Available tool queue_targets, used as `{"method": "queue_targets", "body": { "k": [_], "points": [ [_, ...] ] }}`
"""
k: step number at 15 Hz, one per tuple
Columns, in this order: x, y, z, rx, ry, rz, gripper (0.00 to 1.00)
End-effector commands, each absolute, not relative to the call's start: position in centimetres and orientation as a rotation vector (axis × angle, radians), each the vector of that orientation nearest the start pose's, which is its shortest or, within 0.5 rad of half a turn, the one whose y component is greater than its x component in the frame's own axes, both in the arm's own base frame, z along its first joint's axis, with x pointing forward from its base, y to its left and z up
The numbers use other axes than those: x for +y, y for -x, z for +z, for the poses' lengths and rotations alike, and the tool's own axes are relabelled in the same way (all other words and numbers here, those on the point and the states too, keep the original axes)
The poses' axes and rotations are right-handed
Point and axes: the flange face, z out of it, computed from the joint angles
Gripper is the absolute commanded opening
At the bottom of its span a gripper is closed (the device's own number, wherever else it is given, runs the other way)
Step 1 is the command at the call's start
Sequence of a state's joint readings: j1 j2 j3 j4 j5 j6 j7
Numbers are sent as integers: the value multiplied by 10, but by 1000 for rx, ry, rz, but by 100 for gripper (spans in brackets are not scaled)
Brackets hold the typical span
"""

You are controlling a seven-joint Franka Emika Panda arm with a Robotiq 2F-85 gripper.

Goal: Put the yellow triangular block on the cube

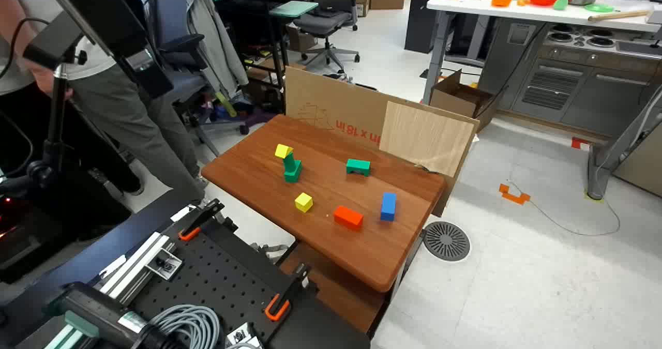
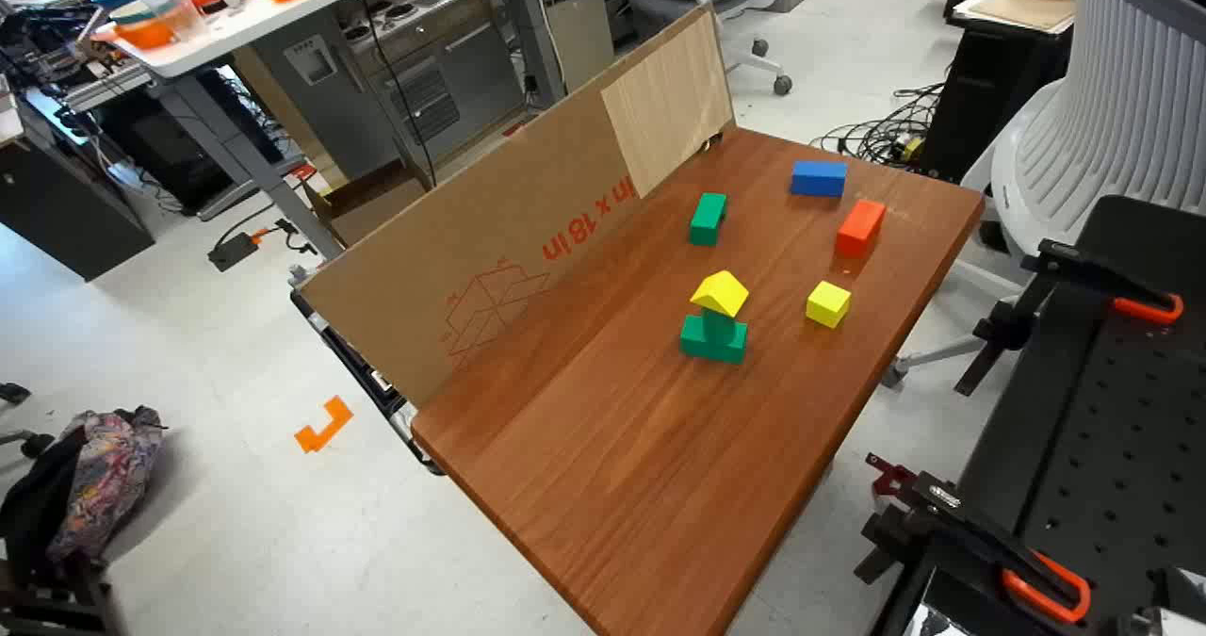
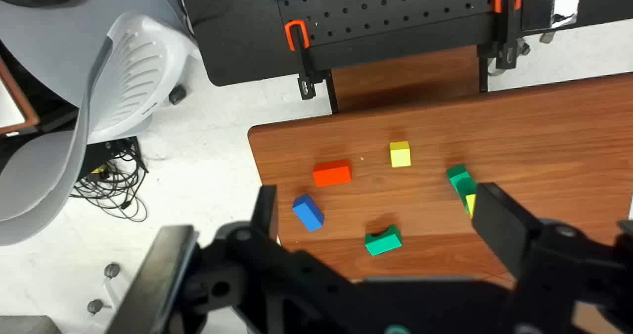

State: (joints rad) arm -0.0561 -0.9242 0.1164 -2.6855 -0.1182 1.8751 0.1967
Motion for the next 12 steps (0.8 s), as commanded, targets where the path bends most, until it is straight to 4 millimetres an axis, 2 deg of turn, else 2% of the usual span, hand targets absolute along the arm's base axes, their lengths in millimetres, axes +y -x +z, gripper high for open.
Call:
{"method": "queue_targets", "body": {
  "k": [1,10,12],
  "points": [
    [11,-290,502,246,3320,-216,100],
    [11,-290,502,246,3320,-217,100],
    [9,-297,496,251,3281,-214,100]
  ]
}}
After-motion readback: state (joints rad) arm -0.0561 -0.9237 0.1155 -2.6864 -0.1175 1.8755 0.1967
